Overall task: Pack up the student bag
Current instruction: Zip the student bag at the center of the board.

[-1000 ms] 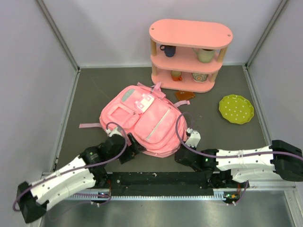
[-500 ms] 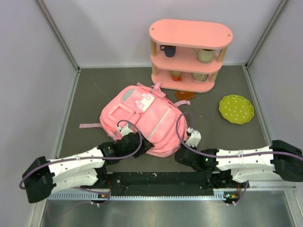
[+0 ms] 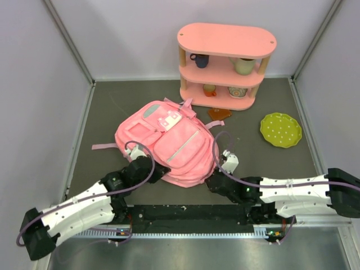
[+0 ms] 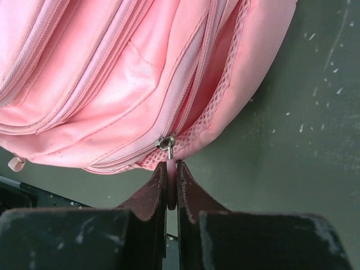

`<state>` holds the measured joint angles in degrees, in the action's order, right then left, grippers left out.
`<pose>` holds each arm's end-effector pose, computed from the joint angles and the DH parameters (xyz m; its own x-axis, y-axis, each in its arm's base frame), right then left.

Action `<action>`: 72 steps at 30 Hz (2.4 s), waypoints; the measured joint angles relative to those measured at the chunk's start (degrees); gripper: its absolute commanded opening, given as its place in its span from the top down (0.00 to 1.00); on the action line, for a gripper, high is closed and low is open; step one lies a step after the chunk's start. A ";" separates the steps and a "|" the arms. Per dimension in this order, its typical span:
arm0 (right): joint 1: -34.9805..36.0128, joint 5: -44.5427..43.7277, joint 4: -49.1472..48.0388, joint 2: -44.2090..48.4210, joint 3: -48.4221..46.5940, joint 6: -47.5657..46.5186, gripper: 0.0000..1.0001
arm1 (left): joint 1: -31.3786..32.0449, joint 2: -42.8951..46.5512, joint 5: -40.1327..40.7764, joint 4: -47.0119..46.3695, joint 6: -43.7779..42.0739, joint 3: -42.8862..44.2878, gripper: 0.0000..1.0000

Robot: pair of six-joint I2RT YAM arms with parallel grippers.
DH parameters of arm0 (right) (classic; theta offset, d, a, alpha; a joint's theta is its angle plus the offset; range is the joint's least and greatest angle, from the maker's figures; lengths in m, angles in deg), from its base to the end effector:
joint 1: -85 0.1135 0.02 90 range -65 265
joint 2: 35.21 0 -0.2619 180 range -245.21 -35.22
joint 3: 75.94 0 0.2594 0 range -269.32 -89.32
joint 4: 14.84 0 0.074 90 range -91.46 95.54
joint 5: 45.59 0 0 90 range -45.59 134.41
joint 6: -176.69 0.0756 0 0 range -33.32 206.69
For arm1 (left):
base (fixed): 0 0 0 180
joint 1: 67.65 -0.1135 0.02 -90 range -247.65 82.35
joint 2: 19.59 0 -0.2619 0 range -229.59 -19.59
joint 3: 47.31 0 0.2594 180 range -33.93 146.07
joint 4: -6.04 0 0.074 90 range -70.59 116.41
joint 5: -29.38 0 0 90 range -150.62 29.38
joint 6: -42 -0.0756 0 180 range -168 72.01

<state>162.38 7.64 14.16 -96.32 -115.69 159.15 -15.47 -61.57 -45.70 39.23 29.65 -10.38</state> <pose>0.0924 0.2057 0.1447 -0.7165 0.2957 -0.6318 -0.0500 0.8816 0.4694 0.1375 -0.1454 0.1748 -0.7057 -0.6303 -0.3237 -0.2340 0.6385 -0.7332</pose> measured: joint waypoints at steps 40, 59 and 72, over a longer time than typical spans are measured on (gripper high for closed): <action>7.23 -0.26 5.97 9.01 2.21 -0.72 1.00 | -21.55 -7.41 -28.65 11.61 -42.34 9.49 0.77; 7.43 -5.01 9.07 1.77 -1.51 0.15 1.00 | -14.45 15.93 -18.38 17.42 -21.05 2.97 0.01; 7.19 -4.96 8.85 1.70 -1.55 0.02 1.00 | 12.15 -1.38 -1.33 3.52 -0.74 2.10 0.15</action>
<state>169.57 2.68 23.01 -94.61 -117.24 159.17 -3.32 -62.94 -47.03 42.75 28.91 -8.29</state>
